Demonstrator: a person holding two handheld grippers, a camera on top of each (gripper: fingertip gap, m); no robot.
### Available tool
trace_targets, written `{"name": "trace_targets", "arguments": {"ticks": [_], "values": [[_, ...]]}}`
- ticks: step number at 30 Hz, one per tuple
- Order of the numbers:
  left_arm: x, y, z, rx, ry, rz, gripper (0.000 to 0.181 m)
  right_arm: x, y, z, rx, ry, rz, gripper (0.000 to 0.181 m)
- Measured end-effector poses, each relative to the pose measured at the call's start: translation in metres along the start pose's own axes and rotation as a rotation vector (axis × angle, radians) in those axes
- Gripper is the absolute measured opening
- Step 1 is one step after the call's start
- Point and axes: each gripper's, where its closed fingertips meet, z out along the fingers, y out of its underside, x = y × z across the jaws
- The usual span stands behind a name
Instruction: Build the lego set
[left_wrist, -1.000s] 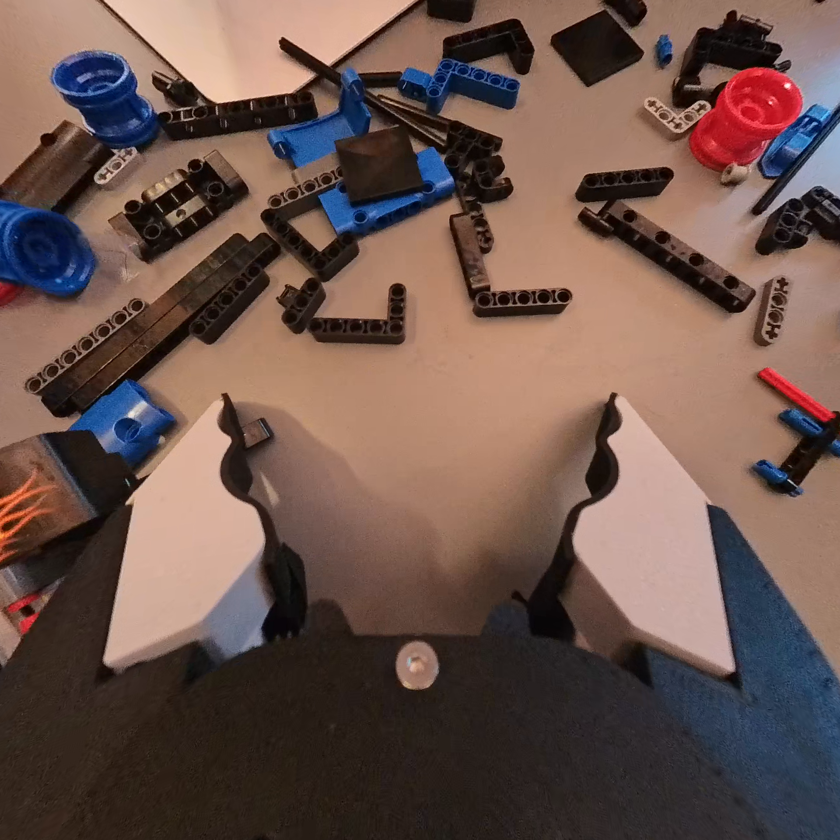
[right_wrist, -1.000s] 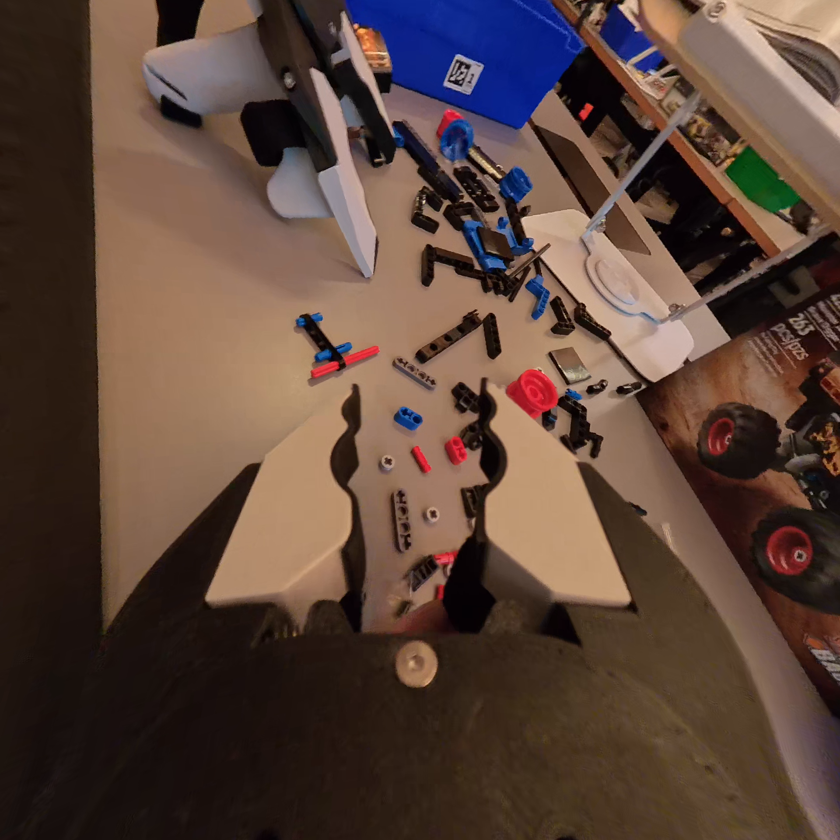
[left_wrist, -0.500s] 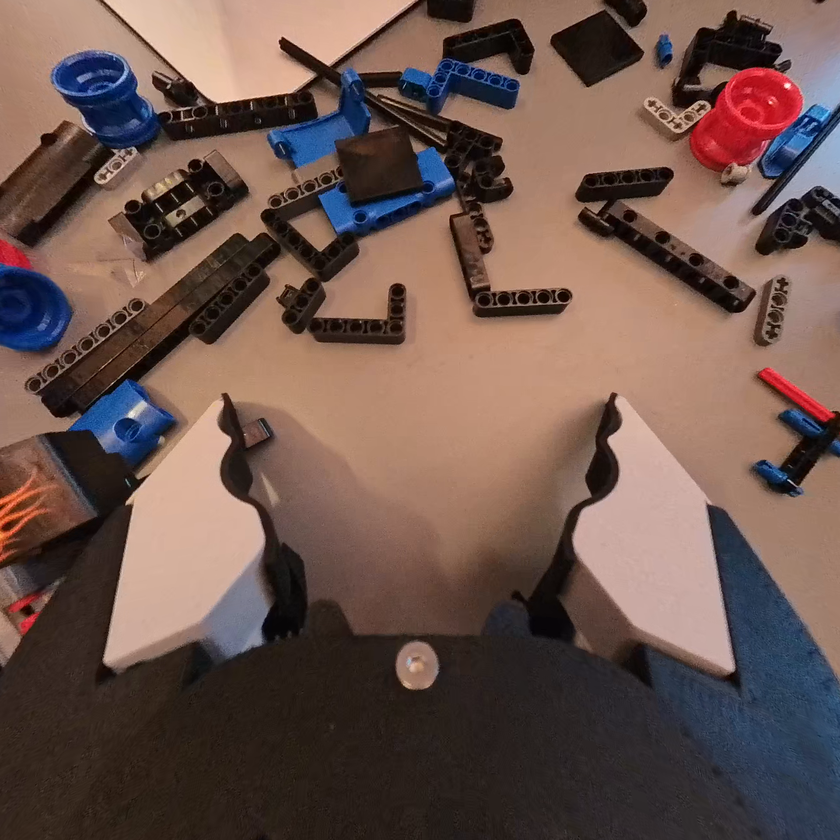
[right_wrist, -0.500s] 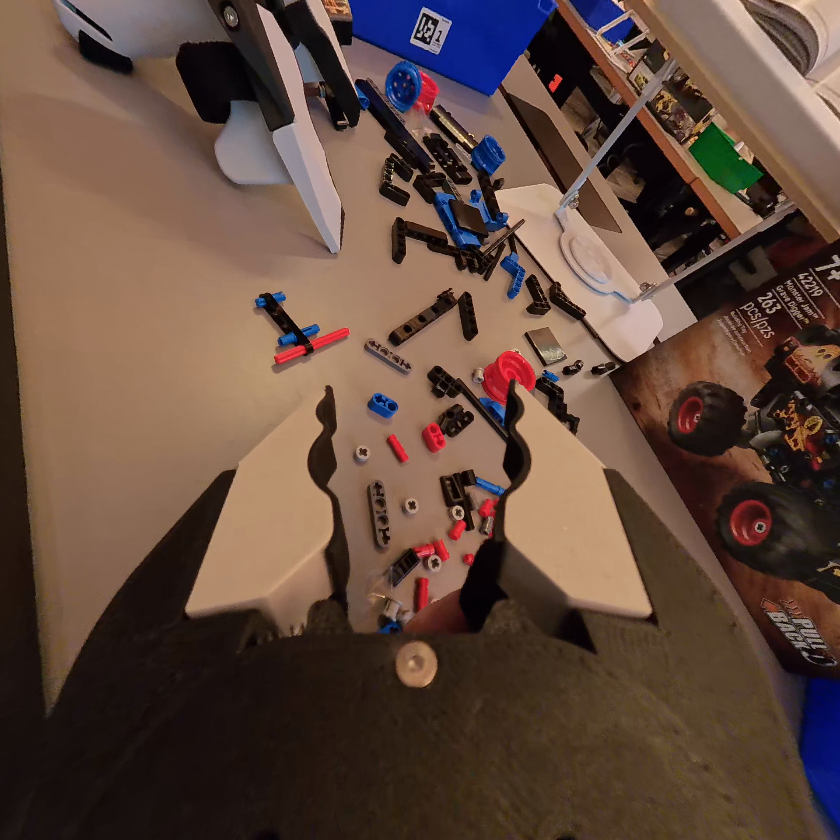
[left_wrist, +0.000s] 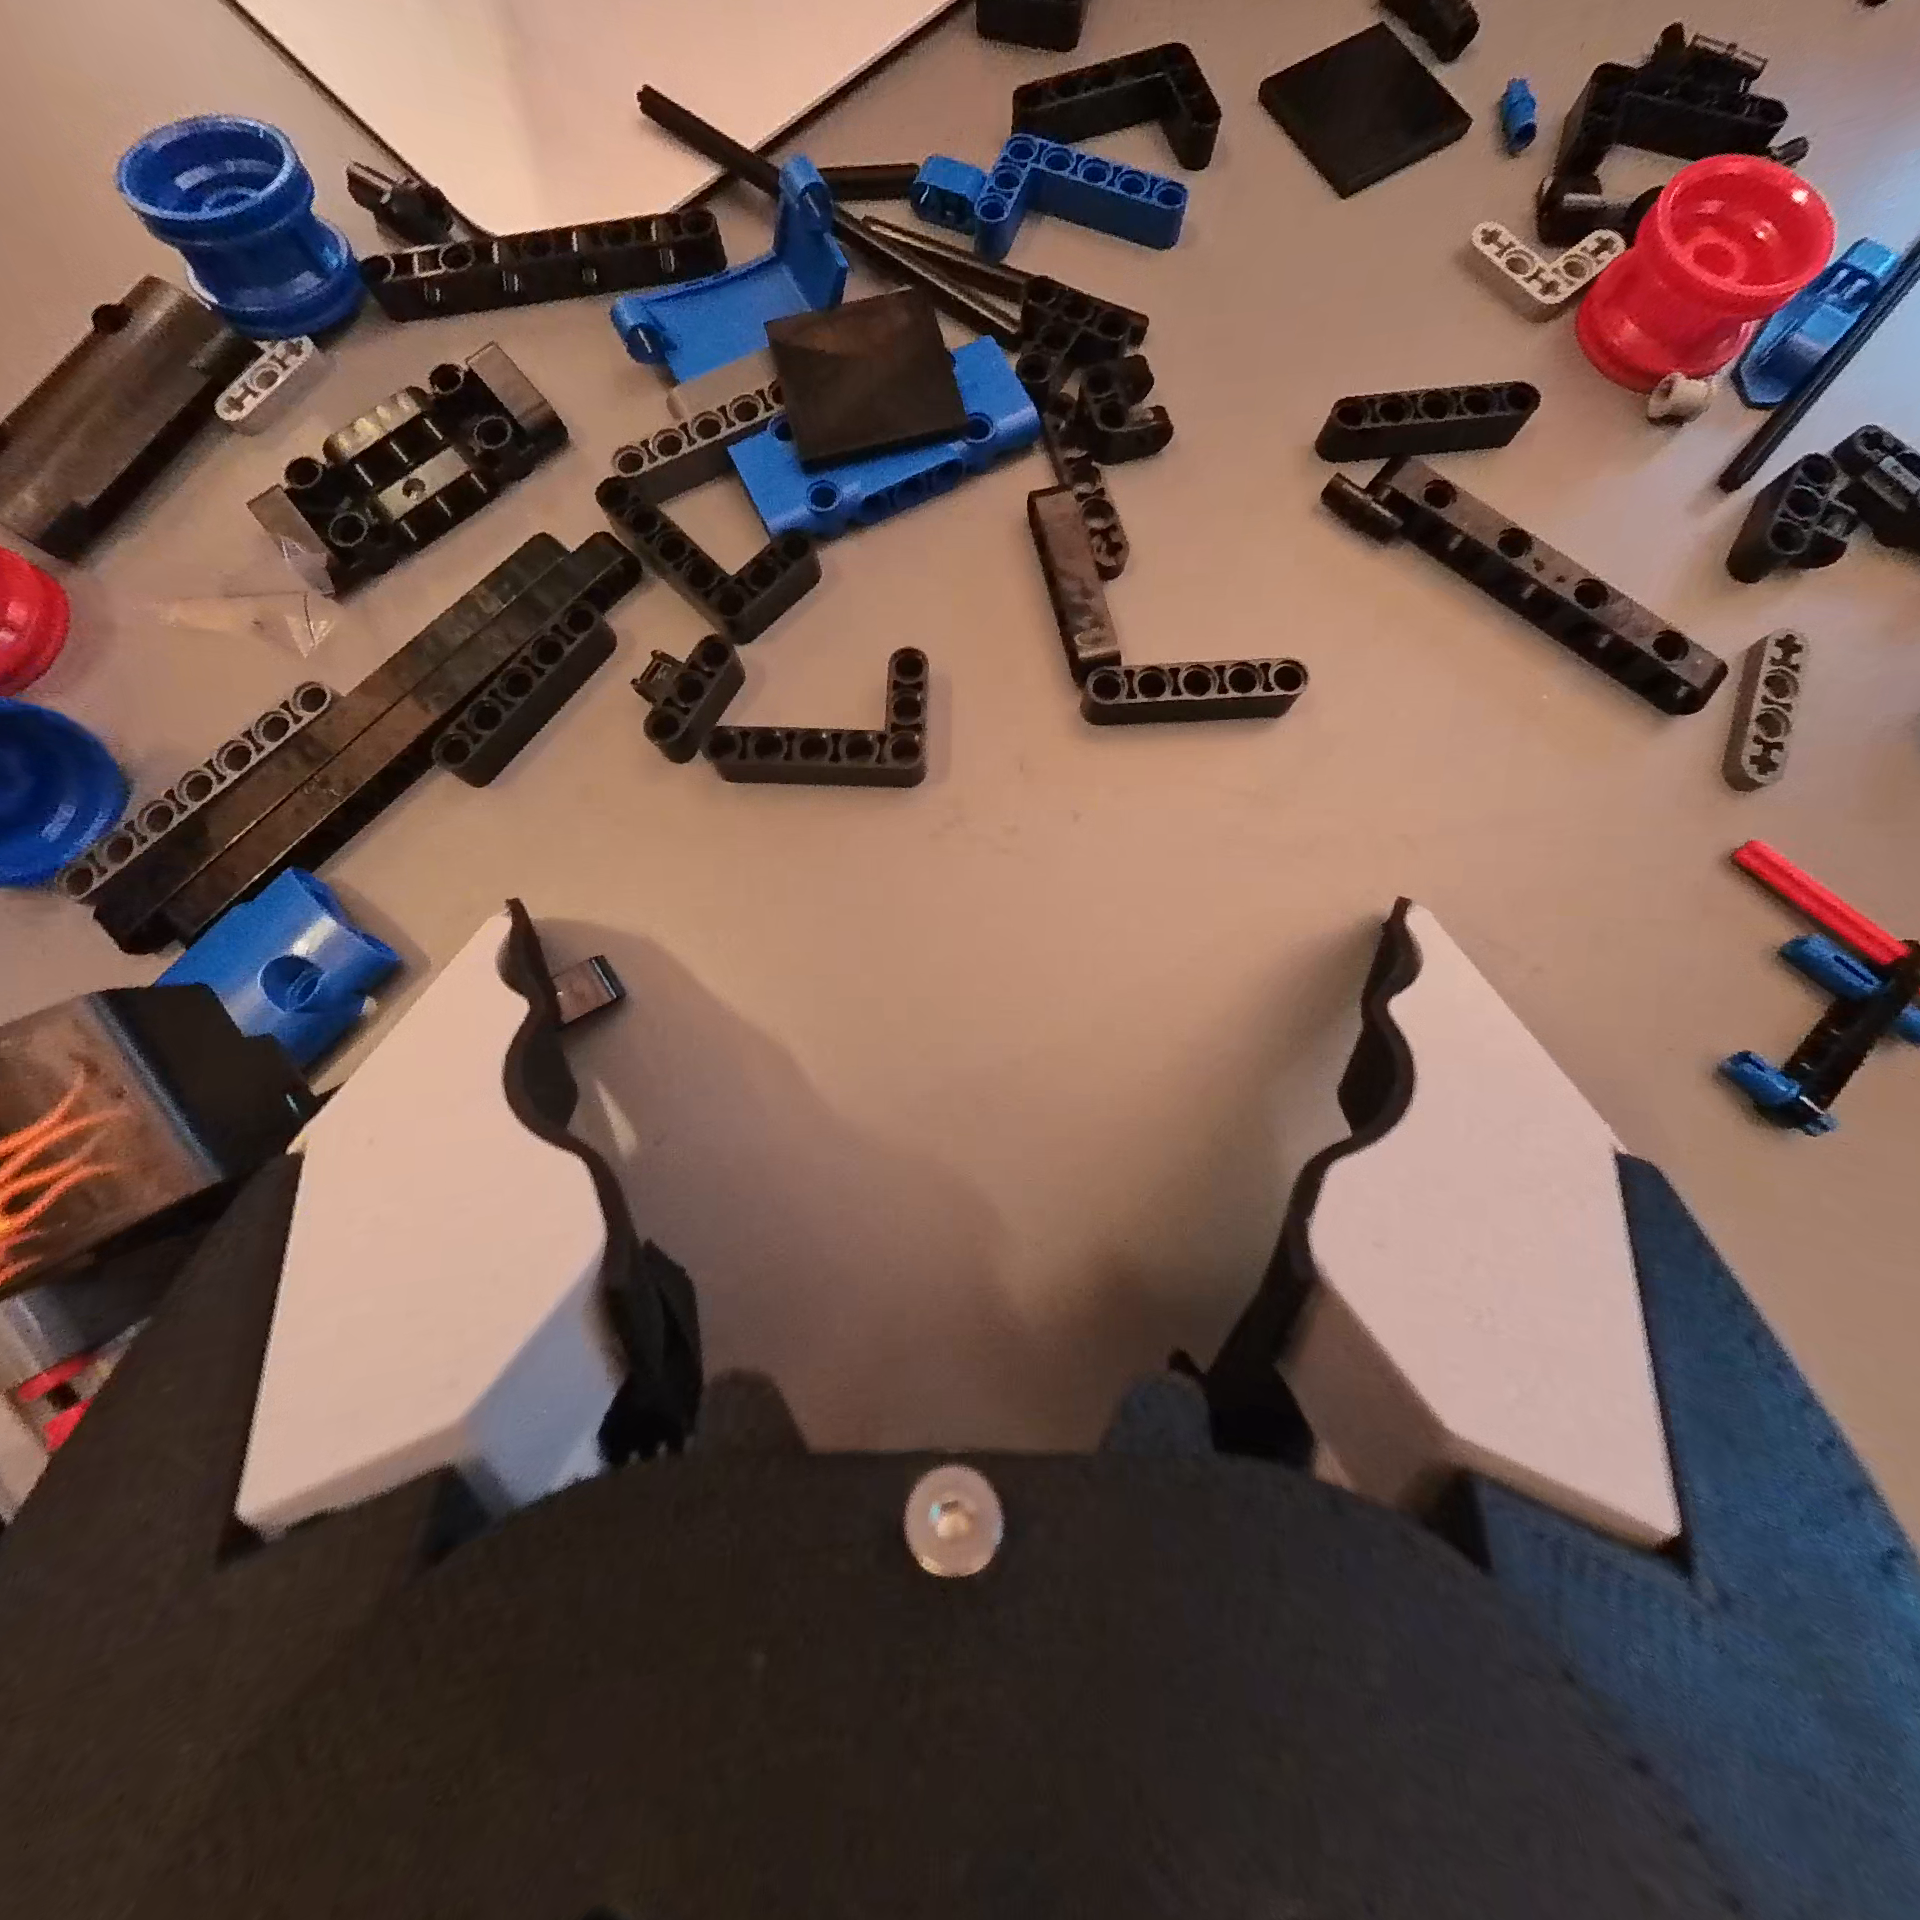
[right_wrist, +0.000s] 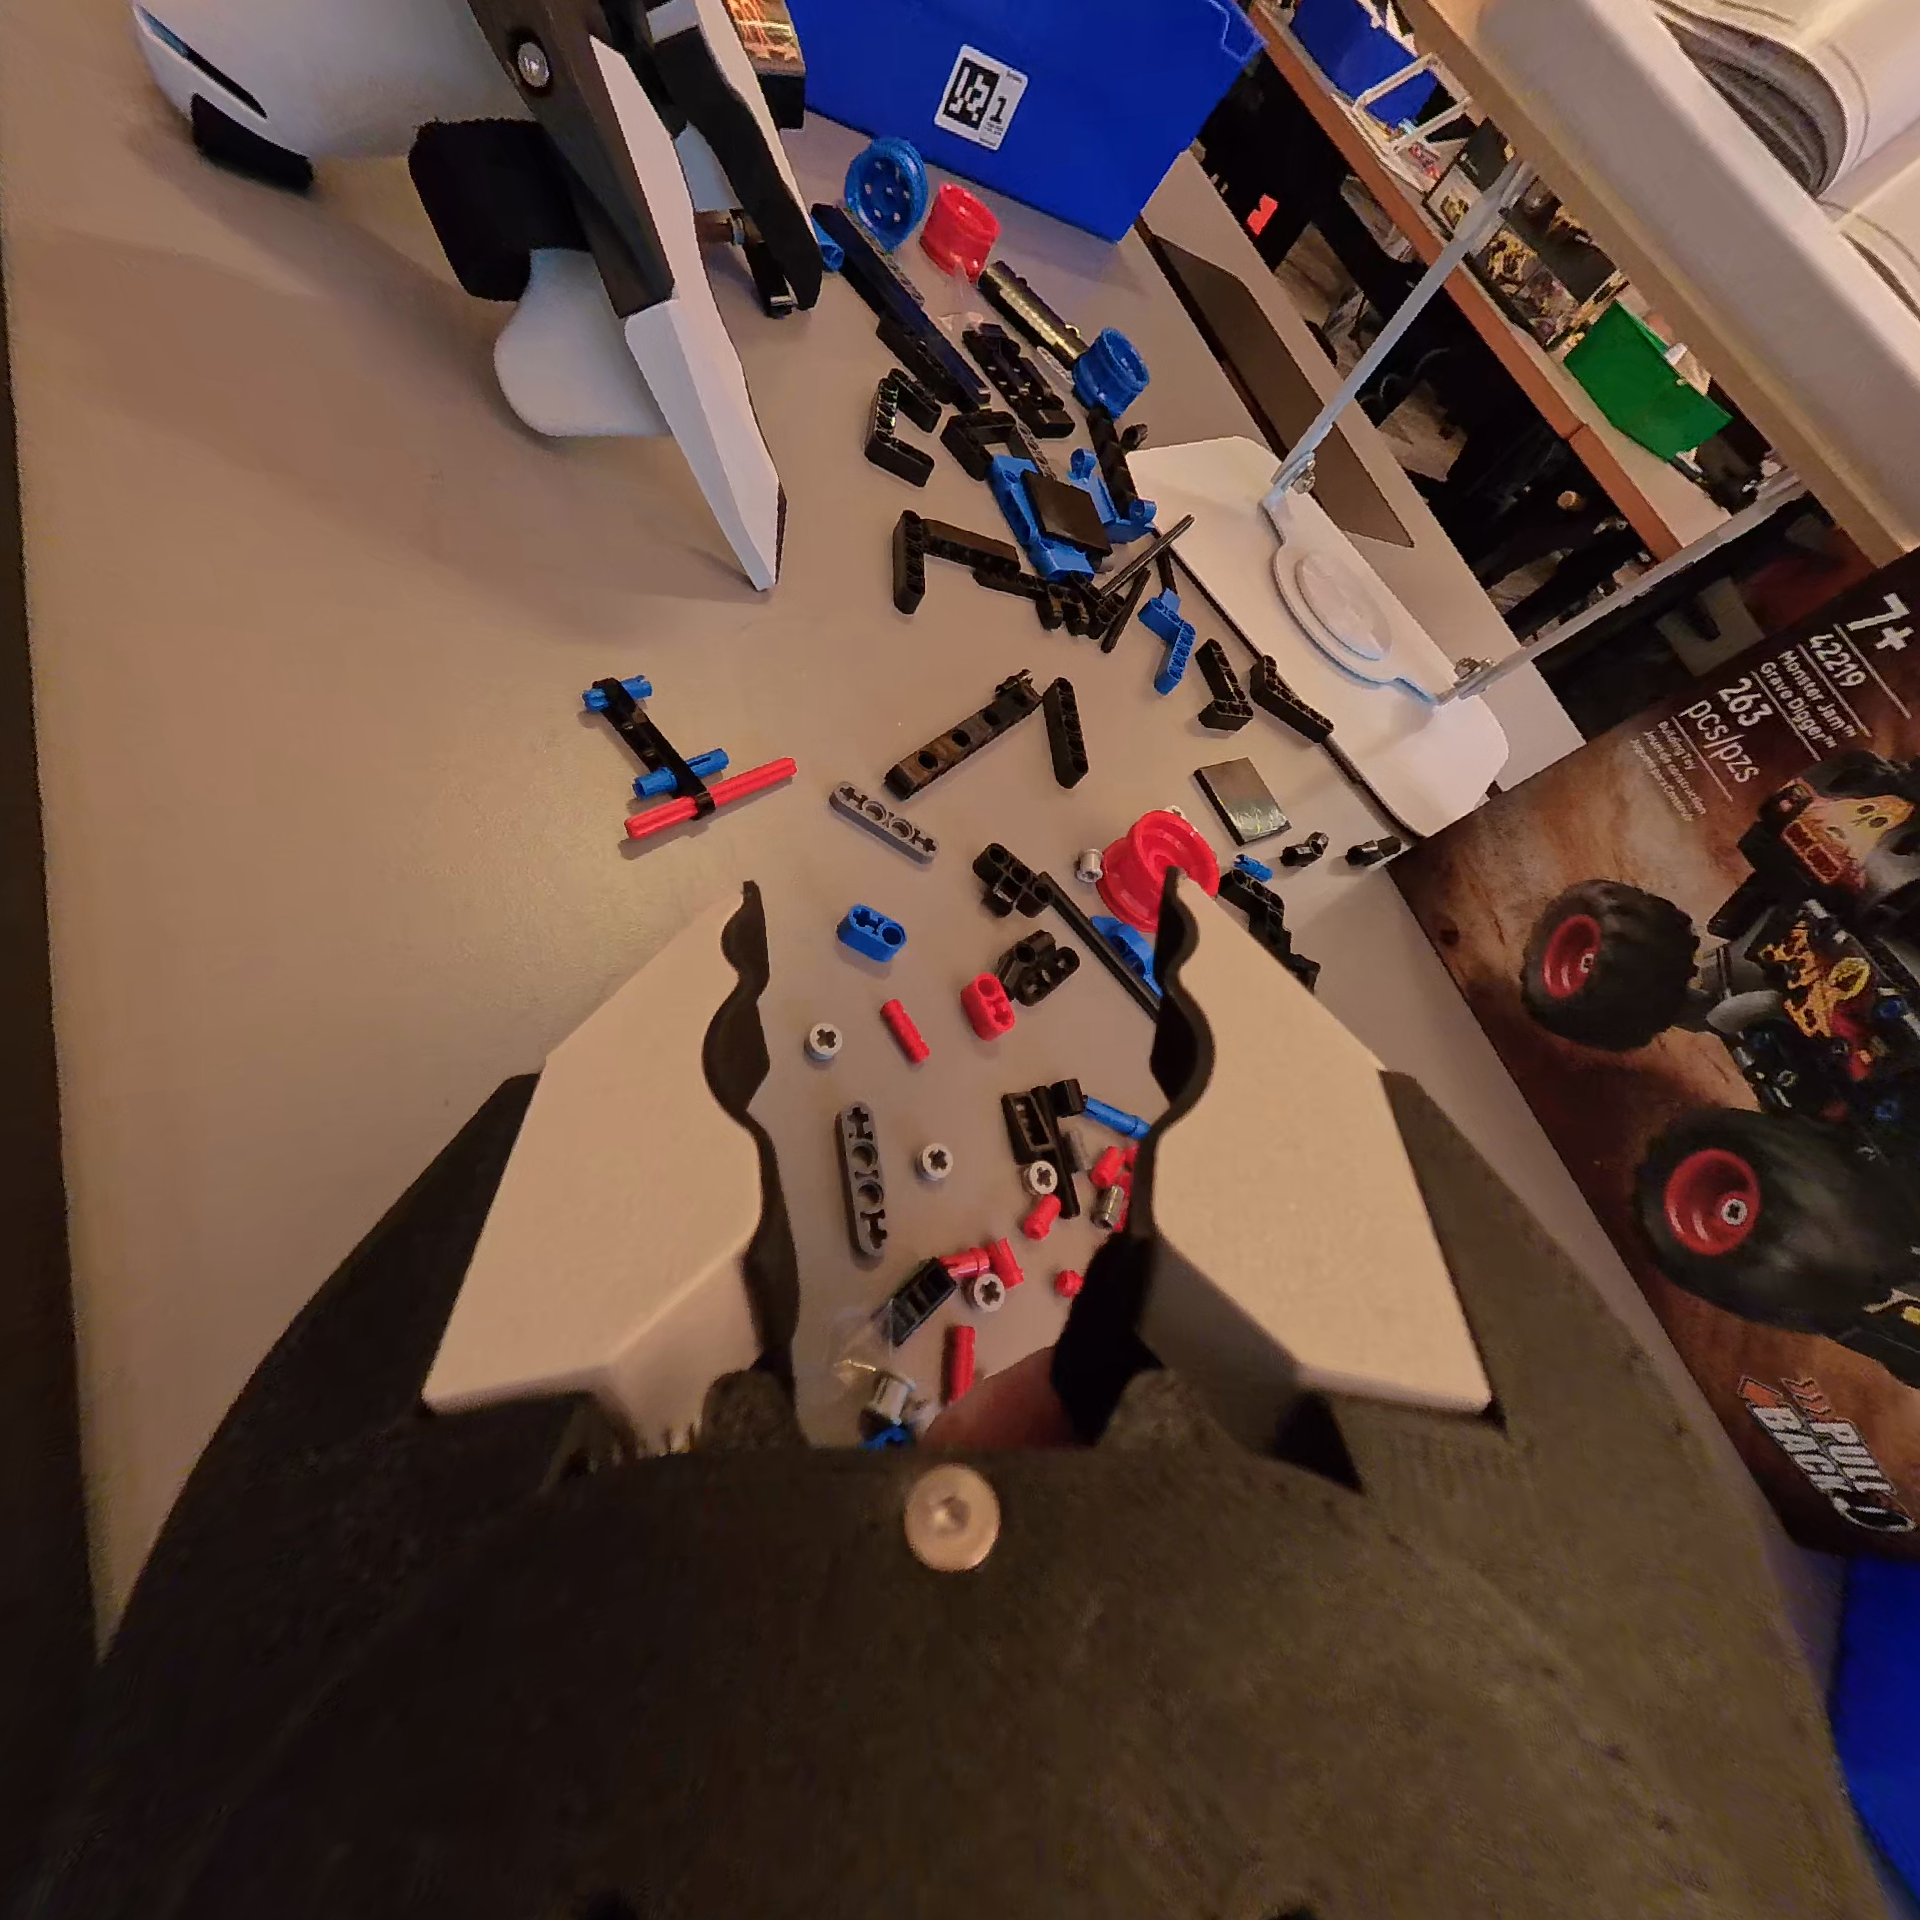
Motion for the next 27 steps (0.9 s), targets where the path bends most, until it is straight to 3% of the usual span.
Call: {"name": "trace_targets", "arguments": {"ticks": [27], "values": [[0.0000, 0.0001, -0.0001, 0.000, 0.000, 0.000, 0.148, 0.0039, 0.0054, 0.0014, -0.004, 0.010, 0.027, 0.082]]}}
